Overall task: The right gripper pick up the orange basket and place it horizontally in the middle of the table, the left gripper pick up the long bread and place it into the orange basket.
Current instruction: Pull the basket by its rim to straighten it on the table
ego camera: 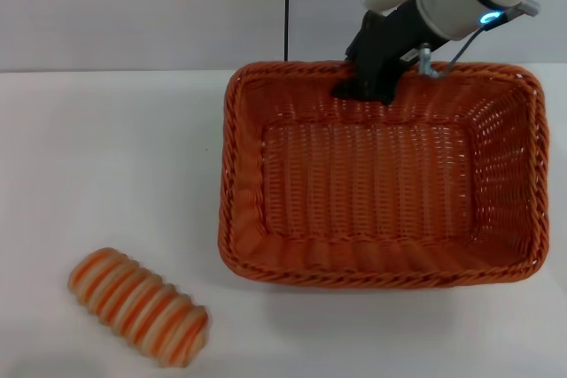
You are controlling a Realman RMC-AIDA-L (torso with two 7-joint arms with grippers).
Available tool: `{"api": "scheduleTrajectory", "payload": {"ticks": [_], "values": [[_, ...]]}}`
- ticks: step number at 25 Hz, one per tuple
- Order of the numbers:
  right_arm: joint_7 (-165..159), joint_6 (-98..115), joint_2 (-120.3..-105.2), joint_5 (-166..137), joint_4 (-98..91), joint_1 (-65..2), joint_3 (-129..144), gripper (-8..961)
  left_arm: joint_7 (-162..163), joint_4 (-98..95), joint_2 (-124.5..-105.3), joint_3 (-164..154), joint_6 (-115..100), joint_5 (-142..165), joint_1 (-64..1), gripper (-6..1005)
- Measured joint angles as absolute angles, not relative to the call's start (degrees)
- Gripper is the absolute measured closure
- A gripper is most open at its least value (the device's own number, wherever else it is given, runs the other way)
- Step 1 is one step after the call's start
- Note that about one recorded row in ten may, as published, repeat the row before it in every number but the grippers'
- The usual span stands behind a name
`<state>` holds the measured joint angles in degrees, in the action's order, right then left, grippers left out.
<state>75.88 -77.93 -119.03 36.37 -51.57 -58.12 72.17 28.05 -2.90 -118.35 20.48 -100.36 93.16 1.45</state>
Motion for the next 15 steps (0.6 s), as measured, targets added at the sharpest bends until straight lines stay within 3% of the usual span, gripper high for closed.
{"api": "scheduleTrajectory", "payload": {"ticks": [15], "values": [[77.2,-73.4,-119.32,41.5,-47.8,-57.3,75.7,816,28.0,-3.2,-118.25,20.5,-100.6,93.2,0.2,287]]}}
